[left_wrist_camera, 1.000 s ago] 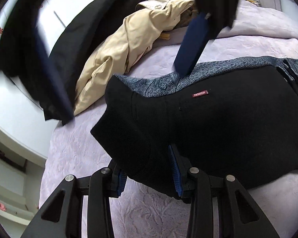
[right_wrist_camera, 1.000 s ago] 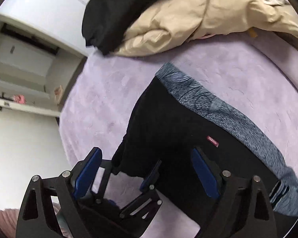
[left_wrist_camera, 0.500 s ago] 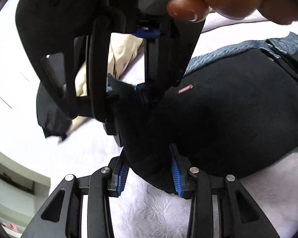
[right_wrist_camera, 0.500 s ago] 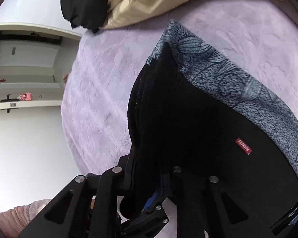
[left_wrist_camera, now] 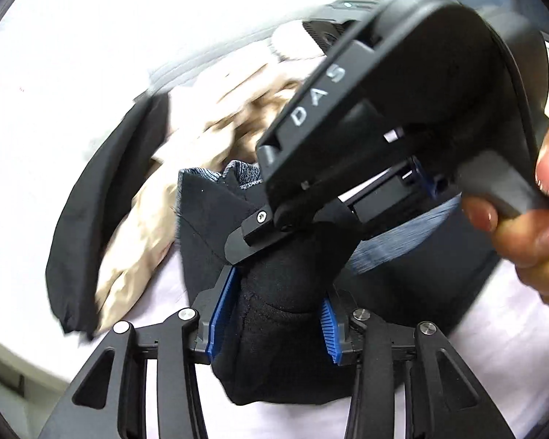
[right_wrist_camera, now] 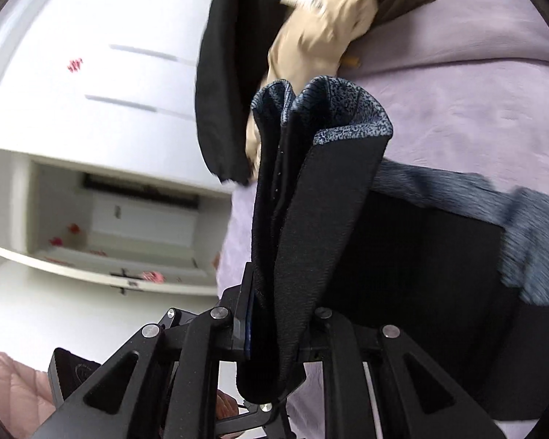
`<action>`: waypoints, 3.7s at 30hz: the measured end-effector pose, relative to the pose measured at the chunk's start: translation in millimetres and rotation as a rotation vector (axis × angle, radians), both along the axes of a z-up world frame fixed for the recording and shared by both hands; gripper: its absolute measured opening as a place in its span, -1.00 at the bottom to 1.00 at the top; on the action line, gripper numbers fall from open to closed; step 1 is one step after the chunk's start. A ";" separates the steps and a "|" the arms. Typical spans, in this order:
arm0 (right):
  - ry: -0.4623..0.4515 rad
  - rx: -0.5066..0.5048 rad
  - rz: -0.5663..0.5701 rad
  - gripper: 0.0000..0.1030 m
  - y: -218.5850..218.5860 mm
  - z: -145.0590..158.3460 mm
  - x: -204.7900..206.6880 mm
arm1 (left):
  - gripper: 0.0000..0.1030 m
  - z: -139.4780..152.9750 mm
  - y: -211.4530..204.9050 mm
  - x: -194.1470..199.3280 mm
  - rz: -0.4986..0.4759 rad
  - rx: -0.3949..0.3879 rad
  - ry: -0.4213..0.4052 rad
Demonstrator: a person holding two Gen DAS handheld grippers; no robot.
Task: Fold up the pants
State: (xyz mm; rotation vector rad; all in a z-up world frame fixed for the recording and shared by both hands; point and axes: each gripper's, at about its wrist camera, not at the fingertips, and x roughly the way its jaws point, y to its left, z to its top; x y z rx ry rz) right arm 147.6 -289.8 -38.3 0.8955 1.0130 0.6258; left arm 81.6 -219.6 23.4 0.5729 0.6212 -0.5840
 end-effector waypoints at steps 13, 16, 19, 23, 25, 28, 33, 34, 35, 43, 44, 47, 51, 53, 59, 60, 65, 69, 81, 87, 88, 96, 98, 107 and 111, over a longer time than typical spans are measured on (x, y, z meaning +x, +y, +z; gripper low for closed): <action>0.054 0.064 -0.283 -0.70 -184.6 -75.2 -131.4 | -0.17 -52.6 -200.1 -99.6 -0.150 0.098 0.122; 0.077 0.057 -0.266 -0.70 -197.8 -87.7 -136.2 | -0.17 -62.8 -215.2 -103.3 -0.120 0.108 0.147; 0.069 0.043 -0.265 -0.70 -206.7 -85.3 -143.1 | -0.17 -69.8 -222.8 -113.2 -0.123 0.100 0.156; 0.125 -0.164 -0.258 -0.66 -207.1 -101.3 -134.7 | -0.14 -98.4 -226.1 -82.2 -0.128 0.117 0.296; 0.160 -0.212 -0.239 -0.63 -204.3 -109.0 -129.5 | -0.14 -102.5 -223.8 -76.9 -0.122 0.133 0.352; 0.151 -0.255 -0.278 -0.52 -201.3 -95.8 -130.8 | 0.16 -76.2 -192.0 -76.0 -0.140 0.065 0.378; 0.213 -0.306 -0.341 -0.50 -198.4 -92.8 -131.9 | 0.57 -34.9 -100.8 -42.1 -0.012 -0.076 0.434; 0.220 -0.338 -0.346 -0.50 -194.9 -90.9 -129.9 | 0.57 -31.3 -81.9 -28.5 0.034 -0.084 0.440; 0.223 -0.375 -0.348 -0.49 -191.1 -88.5 -128.4 | 0.57 -28.8 -71.4 -21.4 0.068 -0.081 0.438; 0.307 -0.542 -0.427 0.18 -184.7 -62.3 -143.8 | 0.57 3.1 33.4 27.2 0.323 -0.186 0.438; 0.320 -0.570 -0.436 0.18 -183.5 -59.8 -147.8 | 0.57 8.7 45.5 27.8 0.332 -0.192 0.429; 0.384 -0.611 -0.475 0.18 -182.0 -58.9 -157.7 | 0.57 22.3 75.4 30.3 0.360 -0.217 0.419; 0.447 -0.625 -0.540 0.18 -187.9 -53.9 -176.6 | 0.57 41.3 114.8 38.1 0.411 -0.269 0.395; 0.464 -0.649 -0.556 0.18 -189.1 -47.4 -184.2 | 0.57 53.4 140.2 38.5 0.444 -0.314 0.379; 0.497 -0.675 -0.594 0.18 -190.4 -32.2 -203.1 | 0.57 65.2 192.0 35.9 0.551 -0.367 0.343; 0.499 -0.658 -0.606 0.18 -190.9 -30.3 -206.5 | 0.57 64.0 196.9 36.0 0.562 -0.365 0.344; 0.464 -0.602 -0.619 0.18 -182.9 -15.7 -213.9 | 0.57 61.3 204.8 30.0 0.578 -0.348 0.361; 0.395 -0.559 -0.610 0.18 -171.5 3.9 -212.0 | 0.57 70.9 198.4 26.4 0.537 -0.346 0.360; 0.190 -0.446 -0.553 0.52 -147.0 54.1 -218.6 | 0.57 76.2 127.0 17.2 0.387 -0.274 0.388; 0.229 -0.435 -0.501 0.54 -151.7 25.0 -220.8 | 0.57 30.9 84.4 25.7 0.386 -0.165 0.471; 0.246 -0.436 -0.492 0.54 -155.0 15.8 -219.4 | 0.57 23.1 79.2 27.8 0.392 -0.151 0.485; 0.329 -0.432 -0.473 0.54 -199.5 -31.9 -176.6 | 0.57 -45.7 11.1 60.7 0.449 -0.016 0.555; 0.307 -0.444 -0.448 0.54 -210.1 -34.6 -150.7 | 0.57 -56.6 -6.5 71.3 0.463 -0.002 0.552; 0.306 -0.416 -0.280 -0.48 -226.2 -82.4 -38.1 | 0.57 -97.4 -44.9 108.0 0.545 -0.014 0.562; 0.275 -0.492 -0.231 -0.59 -224.0 -76.2 -43.8 | 0.57 -101.6 -53.8 99.0 0.540 -0.023 0.547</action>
